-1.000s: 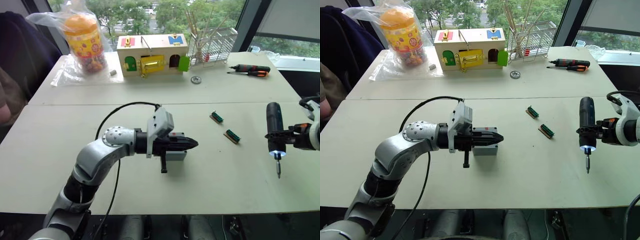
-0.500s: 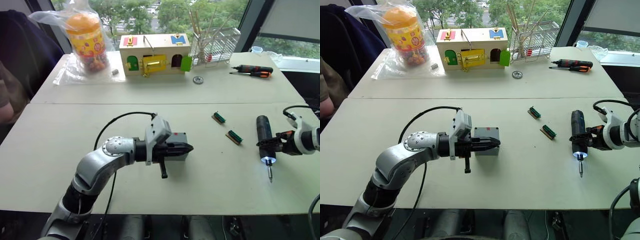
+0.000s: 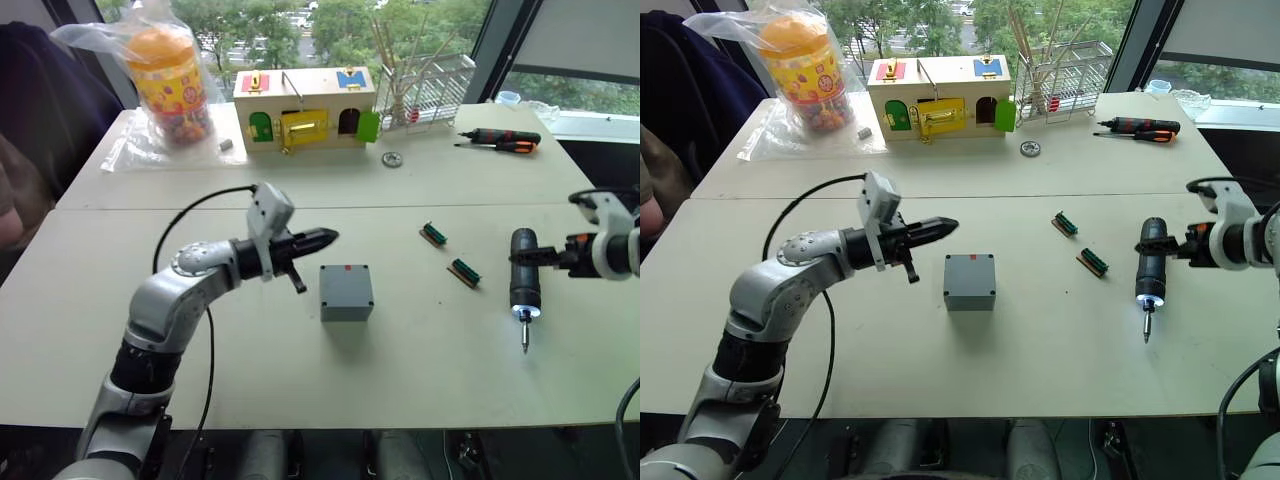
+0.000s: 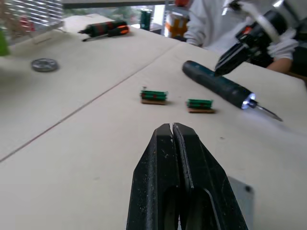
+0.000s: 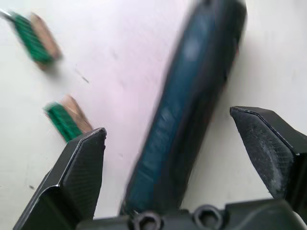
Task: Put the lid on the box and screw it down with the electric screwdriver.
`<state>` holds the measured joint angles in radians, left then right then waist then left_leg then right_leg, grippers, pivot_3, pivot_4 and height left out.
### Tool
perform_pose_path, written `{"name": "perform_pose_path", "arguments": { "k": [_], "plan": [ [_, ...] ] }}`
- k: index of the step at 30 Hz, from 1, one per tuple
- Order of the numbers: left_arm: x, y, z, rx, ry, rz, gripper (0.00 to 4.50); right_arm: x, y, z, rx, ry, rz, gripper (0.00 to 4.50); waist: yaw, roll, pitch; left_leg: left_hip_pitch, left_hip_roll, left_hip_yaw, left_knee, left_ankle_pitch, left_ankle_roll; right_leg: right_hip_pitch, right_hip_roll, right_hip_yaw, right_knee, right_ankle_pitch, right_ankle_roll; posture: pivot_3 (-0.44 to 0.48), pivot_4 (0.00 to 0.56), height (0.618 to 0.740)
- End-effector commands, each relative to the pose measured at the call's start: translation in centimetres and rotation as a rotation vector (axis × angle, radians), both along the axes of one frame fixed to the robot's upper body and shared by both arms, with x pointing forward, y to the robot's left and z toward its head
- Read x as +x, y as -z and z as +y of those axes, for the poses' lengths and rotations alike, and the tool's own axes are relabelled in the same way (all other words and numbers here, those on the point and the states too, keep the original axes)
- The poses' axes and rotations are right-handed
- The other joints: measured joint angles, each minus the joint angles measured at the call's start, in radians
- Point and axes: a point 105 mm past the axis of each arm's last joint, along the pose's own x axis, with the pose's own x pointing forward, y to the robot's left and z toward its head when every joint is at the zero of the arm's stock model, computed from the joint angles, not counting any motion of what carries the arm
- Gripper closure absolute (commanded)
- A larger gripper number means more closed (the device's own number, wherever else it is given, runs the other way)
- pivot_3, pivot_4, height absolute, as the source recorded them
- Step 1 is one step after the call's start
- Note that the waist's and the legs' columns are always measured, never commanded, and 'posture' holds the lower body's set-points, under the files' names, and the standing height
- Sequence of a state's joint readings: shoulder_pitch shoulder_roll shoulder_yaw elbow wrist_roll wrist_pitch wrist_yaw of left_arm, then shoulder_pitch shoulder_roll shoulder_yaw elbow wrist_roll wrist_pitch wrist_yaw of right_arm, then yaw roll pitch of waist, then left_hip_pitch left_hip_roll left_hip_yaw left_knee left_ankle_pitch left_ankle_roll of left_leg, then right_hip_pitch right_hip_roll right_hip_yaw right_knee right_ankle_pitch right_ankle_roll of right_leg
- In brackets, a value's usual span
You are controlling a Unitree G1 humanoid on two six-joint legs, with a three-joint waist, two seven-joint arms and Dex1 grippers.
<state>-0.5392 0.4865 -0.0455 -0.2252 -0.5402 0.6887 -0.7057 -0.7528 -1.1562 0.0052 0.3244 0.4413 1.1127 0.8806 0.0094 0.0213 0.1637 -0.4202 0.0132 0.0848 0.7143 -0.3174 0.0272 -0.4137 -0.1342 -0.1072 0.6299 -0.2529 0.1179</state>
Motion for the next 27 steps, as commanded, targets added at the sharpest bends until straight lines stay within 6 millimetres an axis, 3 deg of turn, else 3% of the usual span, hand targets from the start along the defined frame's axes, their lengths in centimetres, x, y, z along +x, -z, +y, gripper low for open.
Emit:
{"name": "perform_pose_path", "arguments": {
  "k": [1,3,6,11,16,22,27],
  "plan": [
    [0.4,0.5,1.8,0.05,-0.021,0.002,4.5,-1.3,-2.9,6.3,-0.039,-0.335,-0.174,0.06,0.002,-0.001,0.0,0.0,0.001,-0.001,-0.001,0.0,-0.001,0.0,0.001,-0.001,0.0,0.0,0.0,0.0,0.15,0.706],
    [-0.2,2.5,2.3,0.131,0.016,0.056,4.5,-3.6,-1.2,11.3,-0.004,-0.568,-0.168,0.06,0.005,-0.004,0.0,0.0,0.001,-0.002,0.0,0.0,-0.001,0.003,0.001,-0.004,0.0,0.0,0.0,0.0,0.15,0.706],
    [-1.1,4.2,2.0,0.208,0.094,0.112,4.5,-5.9,2.8,15.2,-0.018,-0.73,-0.119,0.06,0.014,-0.005,0.001,0.0,0.0,-0.005,0.003,0.0,-0.001,0.006,0.0,-0.005,0.0,0.0,0.0,0.0,0.15,0.706],
    [-1.3,5.9,1.5,0.316,0.149,0.136,4.5,-6.9,6.2,17.5,0.031,-0.755,-0.091,0.06,0.031,-0.006,0.001,0.0,-0.001,-0.005,0.006,0.0,-0.001,0.006,-0.002,-0.004,0.0,0.0,0.0,0.0,0.15,0.706],
    [-1.5,6.5,-0.3,0.314,0.233,0.145,4.5,-7.1,8.0,19.4,0.072,-0.76,-0.075,0.06,0.029,-0.006,0.001,0.001,0.0,-0.005,0.004,0.0,-0.001,0.005,0.0,-0.004,0.0,0.0,0.0,0.0,0.15,0.706],
    [-1.3,6.8,-2.4,0.321,0.317,0.124,4.5,-7.6,8.8,20.8,0.106,-0.794,-0.052,0.06,0.029,-0.006,0.001,0.0,-0.001,-0.005,0.005,0.0,-0.001,0.005,0.0,-0.004,0.0,0.0,0.0,0.0,0.15,0.706],
    [-0.8,7.3,-3.6,0.359,0.354,0.09,4.5,-9.9,8.7,22.3,0.193,-0.879,-0.004,0.06,0.03,-0.006,0.001,0.0,-0.001,-0.005,0.005,0.0,0.0,0.005,0.0,-0.004,0.0,0.0,0.0,0.0,0.15,0.706]
  ]
}}
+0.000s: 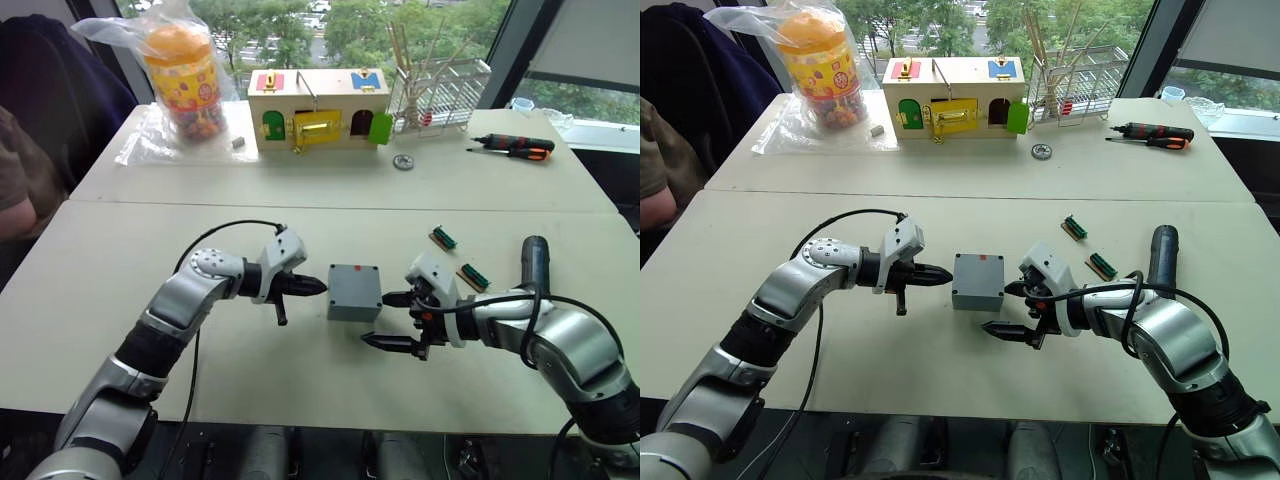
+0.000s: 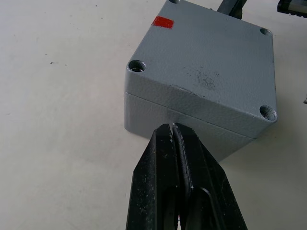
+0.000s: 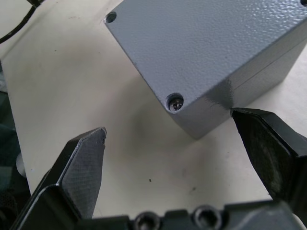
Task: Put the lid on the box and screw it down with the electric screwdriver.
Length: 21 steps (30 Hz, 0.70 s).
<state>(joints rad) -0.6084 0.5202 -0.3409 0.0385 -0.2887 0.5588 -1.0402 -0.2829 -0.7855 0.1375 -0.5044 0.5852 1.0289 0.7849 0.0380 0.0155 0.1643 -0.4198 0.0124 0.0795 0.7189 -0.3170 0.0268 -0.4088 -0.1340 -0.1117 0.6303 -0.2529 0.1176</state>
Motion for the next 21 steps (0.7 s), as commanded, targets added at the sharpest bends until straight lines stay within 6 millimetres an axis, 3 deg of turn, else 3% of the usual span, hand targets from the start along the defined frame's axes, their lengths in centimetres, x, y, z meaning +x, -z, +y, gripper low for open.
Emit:
{"name": "perform_pose_path", "arguments": {
  "k": [1,6,12,17,21],
  "plan": [
    [0.1,-0.5,-1.5,0.001,0.065,-0.057,4.5,-2.3,-1.2,2.2,0.083,-0.12,0.016,0.06,0.002,0.0,0.0,0.0,0.0,0.0,0.0,0.0,0.0,0.0,0.0,0.0,0.0,0.0,0.0,0.0,0.15,0.706],
    [1.5,-1.0,-2.4,-0.023,0.032,-0.101,4.5,-3.3,-1.7,2.8,0.108,-0.139,0.04,0.06,0.002,0.0,0.0,0.0,0.0,-0.001,0.001,0.0,0.001,0.0,0.0,0.0,0.0,0.0,0.0,0.0,0.15,0.706],
    [2.4,-1.8,0.0,0.039,-0.049,-0.181,4.5,-2.3,-1.8,-1.1,-0.076,-0.059,-0.014,0.06,-0.001,0.0,0.0,0.0,0.0,0.0,0.001,-0.001,0.002,0.0,-0.001,0.0,0.0,0.0,0.0,0.0,0.15,0.706],
    [0.4,-1.1,2.0,0.115,-0.035,-0.156,4.5,-1.4,-1.1,-3.4,-0.207,-0.044,-0.047,0.06,-0.002,-0.001,0.0,0.0,0.001,0.0,0.0,-0.001,0.002,-0.001,-0.001,0.001,0.0,0.0,0.0,0.0,0.15,0.706],
    [-2.1,-0.8,1.3,0.087,0.033,-0.083,4.5,0.3,-1.3,-3.2,-0.175,-0.04,-0.103,0.06,0.002,-0.001,0.0,0.0,0.001,0.0,0.001,-0.001,0.002,0.0,-0.001,0.001,0.0,0.0,0.0,0.0,0.15,0.706]
  ]
}}
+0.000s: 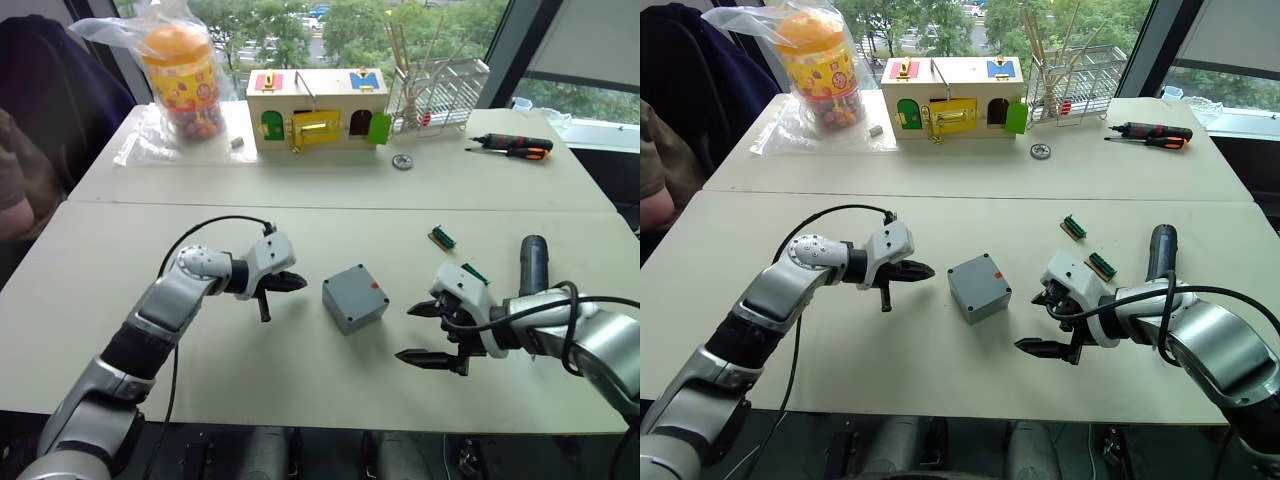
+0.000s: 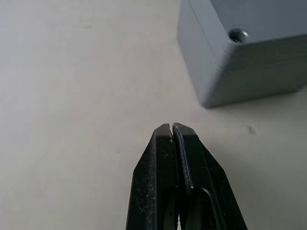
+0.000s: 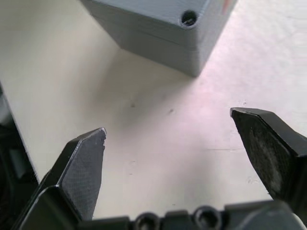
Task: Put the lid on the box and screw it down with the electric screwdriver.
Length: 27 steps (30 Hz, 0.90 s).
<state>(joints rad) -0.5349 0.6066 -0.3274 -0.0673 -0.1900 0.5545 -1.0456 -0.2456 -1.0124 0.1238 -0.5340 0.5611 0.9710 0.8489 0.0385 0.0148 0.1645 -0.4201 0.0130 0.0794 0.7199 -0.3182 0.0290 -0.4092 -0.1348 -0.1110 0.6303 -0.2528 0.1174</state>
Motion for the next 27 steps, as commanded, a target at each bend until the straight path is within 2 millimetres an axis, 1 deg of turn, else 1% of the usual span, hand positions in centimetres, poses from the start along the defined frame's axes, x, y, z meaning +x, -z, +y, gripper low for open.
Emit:
{"name": "perform_pose_path", "arguments": {
  "k": [1,4,8,11,15,19,27],
  "plan": [
    [-1.8,-1.4,-1.5,-0.046,0.081,0.006,4.5,1.1,-0.7,0.9,0.028,-0.045,-0.069,0.06,0.002,0.0,0.0,0.0,0.0,0.0,0.0,0.0,0.0,0.0,0.0,0.0,0.0,0.0,0.0,0.0,0.15,0.706],
    [-2.2,-1.1,-2.3,-0.053,0.089,0.014,4.5,1.0,-0.6,2.1,0.058,-0.091,-0.063,0.06,0.002,0.0,0.0,0.0,0.0,0.0,0.001,0.0,0.0,0.0,0.0,0.0,0.0,0.0,0.0,0.0,0.15,0.706],
    [-1.6,-0.9,-2.9,-0.064,0.077,0.003,4.5,0.0,-0.6,3.9,0.11,-0.158,-0.026,0.06,0.0,0.0,0.0,0.0,0.0,0.0,0.0,0.0,0.0,0.0,0.0,0.0,0.0,0.0,0.0,0.0,0.15,0.706],
    [-1.2,-0.9,-3.0,-0.066,0.071,-0.014,4.5,-0.8,-0.5,4.4,0.125,-0.179,0.0,0.06,0.0,0.0,0.0,0.0,0.0,0.0,0.0,0.0,0.0,0.0,0.0,0.0,0.0,0.0,0.0,0.0,0.15,0.706],
    [-0.9,-0.9,-3.0,-0.066,0.072,-0.024,4.5,-1.1,-0.3,4.4,0.128,-0.17,0.007,0.06,0.001,0.0,0.0,0.0,0.0,0.0,0.0,0.0,0.0,0.0,0.0,0.0,0.0,0.0,0.0,0.0,0.15,0.706],
    [-0.9,-0.9,-3.1,-0.066,0.079,-0.023,4.5,-0.7,-0.3,4.2,0.123,-0.149,-0.012,0.06,0.0,0.0,0.0,0.0,0.0,0.0,0.0,0.0,0.0,0.0,0.0,0.0,0.0,0.0,0.0,0.0,0.15,0.706],
    [-0.4,-1.1,-2.8,-0.07,0.062,-0.038,4.5,-0.7,-0.8,3.7,0.128,-0.122,-0.016,0.06,0.001,0.0,0.0,0.0,0.0,0.0,0.0,0.0,0.0,0.0,0.0,0.0,0.0,0.0,0.0,0.0,0.15,0.706]
  ]
}}
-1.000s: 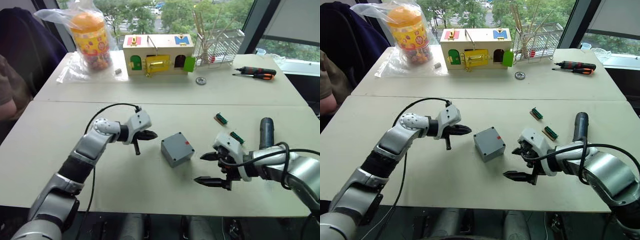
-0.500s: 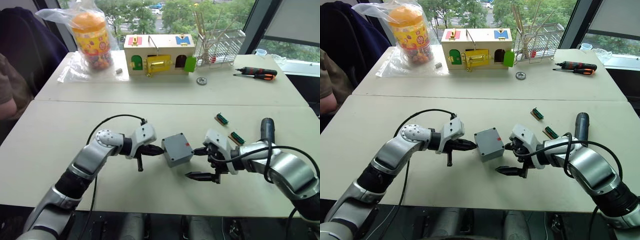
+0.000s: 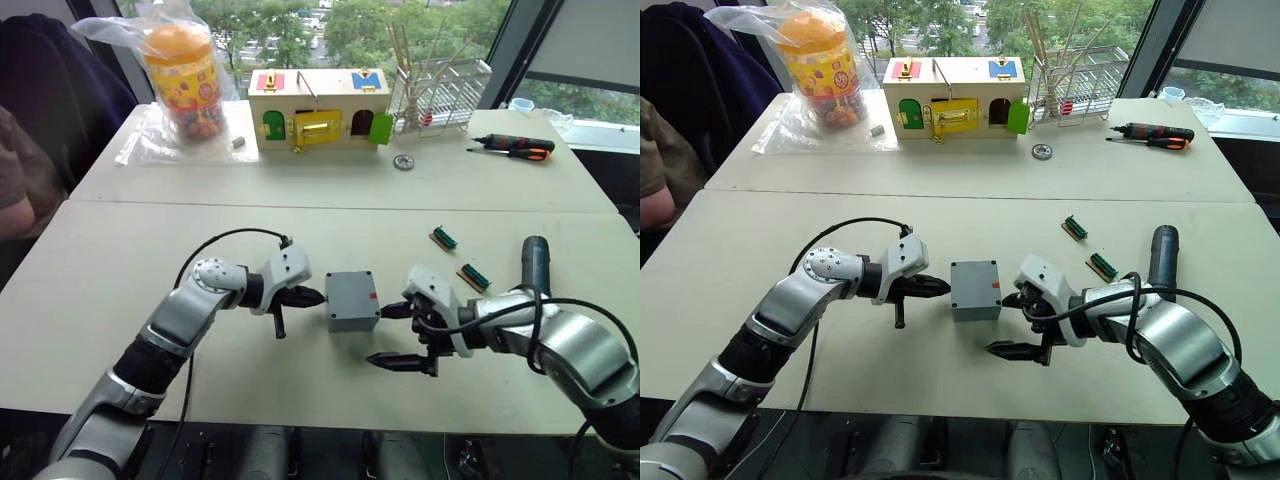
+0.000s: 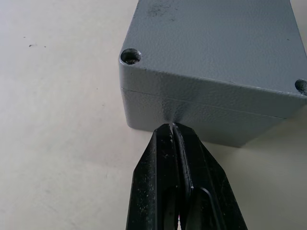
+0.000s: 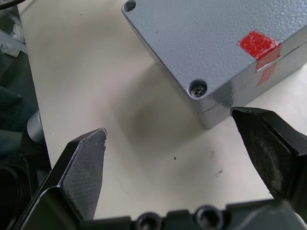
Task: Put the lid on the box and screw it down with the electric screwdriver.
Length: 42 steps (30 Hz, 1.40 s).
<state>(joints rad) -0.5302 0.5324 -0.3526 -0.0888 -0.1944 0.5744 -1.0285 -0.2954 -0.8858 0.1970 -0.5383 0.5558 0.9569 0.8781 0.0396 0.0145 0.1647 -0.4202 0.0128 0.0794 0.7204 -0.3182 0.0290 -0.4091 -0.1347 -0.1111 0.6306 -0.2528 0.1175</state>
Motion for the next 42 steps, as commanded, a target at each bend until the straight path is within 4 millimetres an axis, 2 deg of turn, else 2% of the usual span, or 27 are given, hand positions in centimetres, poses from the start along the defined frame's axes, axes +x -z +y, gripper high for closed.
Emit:
{"name": "perform_pose_path", "arguments": {
  "k": [1,4,7,9,11,13,14,17,19,23,25,30,33,38,42],
  "plan": [
    [0.4,-1.4,-0.2,-0.019,0.011,-0.06,4.5,-0.2,-1.2,-0.1,0.014,0.005,-0.036,0.06,0.0,0.0,0.0,0.0,0.0,0.0,0.0,0.0,0.0,0.0,0.0,0.0,0.0,0.0,0.0,0.0,0.15,0.706],
    [0.7,-1.8,0.5,-0.016,-0.012,-0.071,4.5,0.2,-2.2,-1.5,0.007,0.06,-0.053,0.06,0.0,0.0,0.0,0.0,0.0,0.0,0.0,0.0,0.0,0.0,0.0,0.0,0.0,0.0,0.0,0.0,0.15,0.706],
    [1.6,-3.1,1.9,-0.023,-0.063,-0.101,4.5,2.2,-5.4,-4.8,0.057,0.214,-0.119,0.06,0.0,0.0,0.0,0.0,0.0,0.0,0.0,0.0,0.0,0.0,0.0,0.0,0.0,0.0,0.0,0.0,0.15,0.706],
    [1.7,-4.9,1.9,-0.097,-0.077,-0.101,4.5,3.4,-7.4,-7.3,0.099,0.311,-0.166,0.06,0.001,0.0,0.0,0.0,0.0,0.0,0.0,0.0,0.0,0.0,0.0,0.0,0.0,0.0,0.0,0.0,0.15,0.706],
    [1.6,-6.0,1.8,-0.153,-0.081,-0.095,4.5,4.1,-8.4,-8.7,0.12,0.359,-0.195,0.06,0.0,0.0,0.0,0.0,0.0,0.0,0.0,0.0,0.0,0.0,0.0,0.0,0.0,0.0,0.0,0.0,0.15,0.706],
    [1.6,-7.5,1.6,-0.228,-0.085,-0.091,4.5,5.7,-9.3,-10.4,0.15,0.438,-0.244,0.06,-0.002,0.0,0.0,0.0,0.0,0.0,-0.001,0.0,0.0,0.0,0.0,0.0,0.0,0.0,0.0,0.0,0.15,0.706],
    [1.5,-8.2,1.4,-0.258,-0.085,-0.095,4.5,7.2,-9.7,-11.8,0.161,0.518,-0.288,0.06,-0.003,0.0,0.0,0.0,0.0,0.0,0.0,0.0,0.0,0.0,0.0,0.0,0.0,0.0,0.0,0.0,0.15,0.706],
    [1.2,-9.0,1.0,-0.282,-0.08,-0.105,4.5,10.2,-9.6,-14.0,0.167,0.653,-0.362,0.06,-0.006,0.0,0.0,0.0,0.0,0.002,0.0,0.0,0.0,0.0,0.0,0.001,0.0,0.0,0.0,0.0,0.15,0.706],
    [0.7,-9.0,0.5,-0.265,-0.059,-0.11,4.5,12.2,-8.4,-13.8,0.14,0.672,-0.384,0.06,-0.011,0.0,0.0,0.001,0.0,0.002,0.0,0.0,0.0,0.0,0.0,0.001,0.0,0.0,0.0,0.0,0.15,0.706],
    [0.3,-8.8,0.1,-0.253,-0.053,-0.115,4.5,14.8,-6.8,-13.0,0.152,0.694,-0.38,0.06,-0.027,0.0,0.0,0.001,0.0,0.001,-0.003,0.001,-0.001,0.0,0.001,0.0,0.0,0.0,0.0,0.0,0.15,0.706],
    [0.1,-8.8,0.2,-0.251,-0.056,-0.114,4.5,16.1,-5.7,-13.3,0.12,0.749,-0.388,0.06,-0.03,0.0,0.0,0.0,0.0,0.002,-0.003,0.001,-0.001,0.0,0.001,0.0,0.0,0.0,0.0,0.0,0.15,0.706],
    [0.0,-8.2,0.5,-0.231,-0.065,-0.103,4.5,17.3,-4.5,-12.8,0.149,0.757,-0.371,0.06,-0.028,0.0,0.0,0.0,0.0,0.001,-0.003,0.001,-0.002,0.0,0.0,0.0,0.0,0.0,0.0,0.0,0.15,0.706],
    [-0.1,-8.0,0.5,-0.229,-0.069,-0.097,4.5,17.5,-4.3,-12.7,0.153,0.754,-0.371,0.71,-0.028,0.0,0.0,0.0,0.0,0.001,-0.003,0.001,-0.002,0.0,0.0,0.0,0.0,0.0,0.0,0.0,0.15,0.706],
    [-0.2,-7.8,0.5,-0.229,-0.071,-0.088,4.5,17.2,-4.1,-12.3,0.165,0.731,-0.36,2.86,-0.03,0.0,0.0,0.0,0.0,0.001,-0.003,0.001,-0.002,0.0,0.001,0.0,0.0,0.0,0.0,0.0,0.15,0.706],
    [-0.2,-7.7,0.5,-0.229,-0.069,-0.084,4.5,17.1,-4.1,-12.3,0.176,0.734,-0.353,2.86,-0.03,0.0,0.0,0.001,0.0,0.001,-0.003,0.001,-0.002,0.0,0.001,0.0,0.0,0.0,0.0,0.0,0.15,0.706]
  ]
}}
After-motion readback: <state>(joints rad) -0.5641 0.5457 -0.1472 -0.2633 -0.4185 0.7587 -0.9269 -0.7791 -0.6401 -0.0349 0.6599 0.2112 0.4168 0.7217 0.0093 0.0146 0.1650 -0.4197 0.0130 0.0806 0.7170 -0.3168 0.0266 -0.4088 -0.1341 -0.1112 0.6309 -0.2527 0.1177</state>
